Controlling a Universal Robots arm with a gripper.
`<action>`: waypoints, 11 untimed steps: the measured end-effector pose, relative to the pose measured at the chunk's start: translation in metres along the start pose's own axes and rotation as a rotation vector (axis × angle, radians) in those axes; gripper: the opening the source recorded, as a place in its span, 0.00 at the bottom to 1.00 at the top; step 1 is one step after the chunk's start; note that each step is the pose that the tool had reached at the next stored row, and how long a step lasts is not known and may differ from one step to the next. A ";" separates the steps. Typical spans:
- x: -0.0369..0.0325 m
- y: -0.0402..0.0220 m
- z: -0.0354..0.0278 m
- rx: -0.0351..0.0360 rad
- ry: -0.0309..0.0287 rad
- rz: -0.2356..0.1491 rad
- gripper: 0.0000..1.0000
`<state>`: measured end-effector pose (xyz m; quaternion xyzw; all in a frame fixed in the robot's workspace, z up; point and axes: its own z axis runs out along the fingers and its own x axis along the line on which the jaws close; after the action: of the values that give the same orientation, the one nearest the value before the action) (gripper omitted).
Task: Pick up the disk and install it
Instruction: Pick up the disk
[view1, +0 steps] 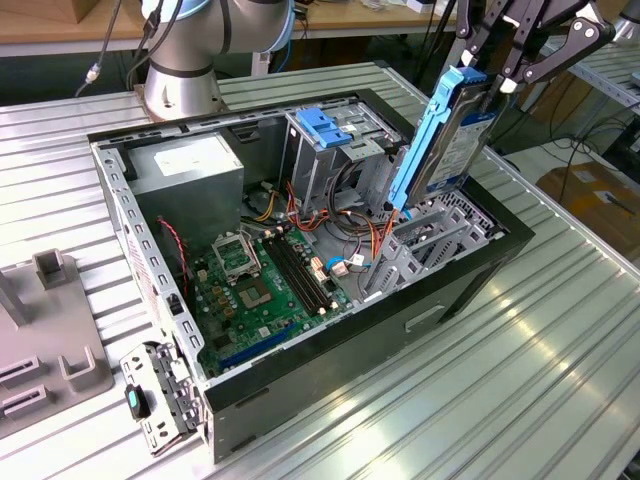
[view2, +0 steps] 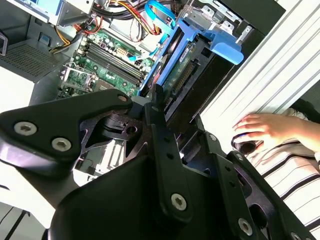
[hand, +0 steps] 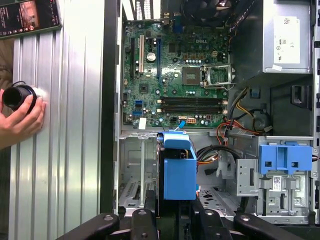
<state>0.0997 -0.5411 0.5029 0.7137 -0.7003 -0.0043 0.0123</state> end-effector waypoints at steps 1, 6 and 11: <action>0.0001 0.0000 0.0000 0.0000 -0.0001 0.000 0.35; 0.0048 0.0001 0.0001 0.0000 0.0000 0.000 0.35; 0.0107 0.0001 0.0058 0.0000 0.0001 0.000 0.35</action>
<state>0.0996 -0.5518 0.4973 0.7137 -0.7003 -0.0043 0.0123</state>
